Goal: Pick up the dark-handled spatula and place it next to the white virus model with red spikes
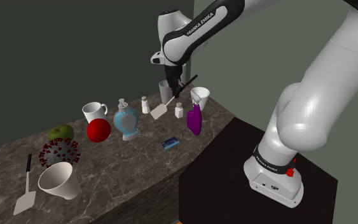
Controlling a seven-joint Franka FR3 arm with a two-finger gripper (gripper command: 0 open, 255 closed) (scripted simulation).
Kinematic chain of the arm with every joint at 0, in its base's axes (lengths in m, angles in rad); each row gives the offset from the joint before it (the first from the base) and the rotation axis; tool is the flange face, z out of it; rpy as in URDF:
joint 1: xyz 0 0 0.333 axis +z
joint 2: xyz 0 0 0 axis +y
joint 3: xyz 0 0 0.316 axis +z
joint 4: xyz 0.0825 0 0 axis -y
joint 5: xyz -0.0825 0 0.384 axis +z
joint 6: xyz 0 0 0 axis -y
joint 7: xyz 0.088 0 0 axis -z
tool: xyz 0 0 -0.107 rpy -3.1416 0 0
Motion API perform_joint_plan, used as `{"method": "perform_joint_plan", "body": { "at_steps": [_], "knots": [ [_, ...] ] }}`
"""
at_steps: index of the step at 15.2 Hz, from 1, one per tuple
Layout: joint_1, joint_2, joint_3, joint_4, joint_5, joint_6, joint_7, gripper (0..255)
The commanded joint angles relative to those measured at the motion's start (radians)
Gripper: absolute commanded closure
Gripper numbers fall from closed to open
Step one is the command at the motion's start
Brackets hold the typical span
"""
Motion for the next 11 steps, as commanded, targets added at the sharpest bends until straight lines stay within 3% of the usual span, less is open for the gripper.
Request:
{"method": "perform_joint_plan", "body": {
  "at_steps": [1,11],
  "knots": [
    [0.011,0.02,0.012,0.034,0.007,-0.015,0.016,255],
    [0.094,0.299,0.095,0.38,0.047,-0.093,0.153,255]
  ]
}}
